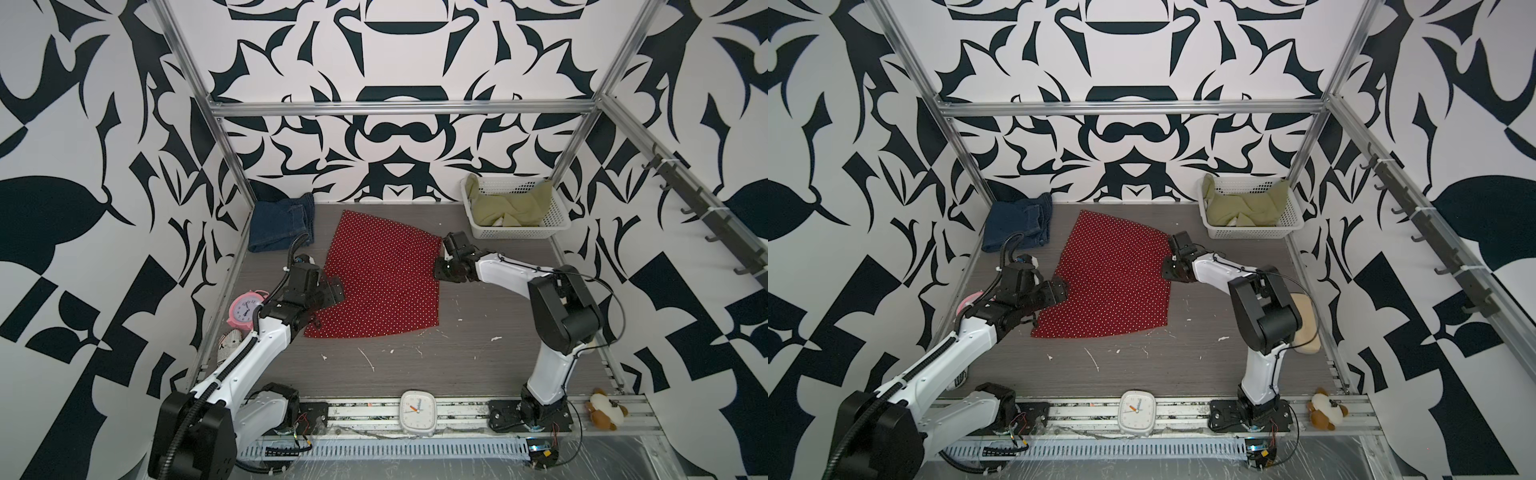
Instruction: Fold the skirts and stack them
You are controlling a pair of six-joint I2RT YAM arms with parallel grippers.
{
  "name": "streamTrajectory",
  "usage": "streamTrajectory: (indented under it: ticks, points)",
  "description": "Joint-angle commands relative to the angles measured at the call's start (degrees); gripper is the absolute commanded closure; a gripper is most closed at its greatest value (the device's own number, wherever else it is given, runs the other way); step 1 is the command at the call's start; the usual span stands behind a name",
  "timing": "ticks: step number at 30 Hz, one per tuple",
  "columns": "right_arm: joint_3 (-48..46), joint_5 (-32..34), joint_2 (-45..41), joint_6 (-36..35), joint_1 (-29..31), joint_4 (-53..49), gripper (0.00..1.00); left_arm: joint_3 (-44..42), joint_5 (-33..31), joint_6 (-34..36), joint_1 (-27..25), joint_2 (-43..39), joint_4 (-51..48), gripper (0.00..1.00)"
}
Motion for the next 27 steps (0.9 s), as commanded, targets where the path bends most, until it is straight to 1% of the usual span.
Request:
streamTrajectory:
  ticks: [1, 5, 8, 11, 13, 14, 16, 17, 18, 19, 22, 25, 27]
  points:
    - [5.1, 0.4, 2.5, 0.3, -0.3, 1.6, 0.56, 2.6, 2.2, -0.8, 0.2, 0.2, 1.5, 0.0]
    - [8.0, 0.9, 7.3, 0.6, -1.3, 2.8, 0.56, 1.0, 0.9, -1.0, 0.2, -2.5, 1.2, 0.0]
    - [8.3, -0.4, 9.7, 1.8, -2.5, 6.3, 0.57, -0.9, -0.8, -0.7, 0.3, -4.9, 1.5, 0.0]
    - [10.9, -1.7, 12.9, 1.7, -2.8, 6.5, 0.67, -2.3, -2.0, -0.7, 0.3, -6.7, 2.0, 0.0]
    - [13.6, -1.2, 15.1, 1.2, -2.9, 5.4, 0.78, -2.6, -2.3, -0.7, 0.3, -7.2, 2.2, 0.0]
    - [15.2, -0.8, 16.1, 0.9, -3.1, 4.3, 0.82, -2.6, -2.5, -0.7, 0.3, -7.4, 2.1, 0.0]
    - [17.3, 0.3, 17.3, 0.8, -3.8, 3.8, 0.85, -2.3, -2.7, -0.7, 0.3, -7.3, 1.8, 0.0]
    - [18.2, 1.2, 17.8, 0.8, -4.2, 3.7, 0.92, -2.1, -2.7, -0.7, 0.3, -7.3, 1.5, 0.0]
    - [19.1, 1.6, 18.2, 0.8, -4.7, 3.6, 0.96, -2.0, -2.7, -0.7, 0.3, -7.3, 1.3, 0.0]
    - [20.3, 1.8, 18.7, 0.8, -5.2, 3.2, 0.97, -1.8, -2.9, -0.7, 0.3, -7.3, 0.9, 0.0]
    - [24.6, 2.0, 19.9, 0.9, -6.3, 0.4, 0.93, -1.6, -2.8, -0.8, 0.4, -7.7, 0.1, 0.01]
    - [26.5, 2.2, 20.0, 1.1, -6.7, 0.0, 0.91, -1.8, -1.4, -1.7, 0.3, -8.3, -1.1, 0.01]
    - [27.8, 0.9, 19.5, 1.2, -6.7, -1.2, 0.8, -1.5, -0.6, -3.5, 0.2, -8.8, -3.9, 0.0]
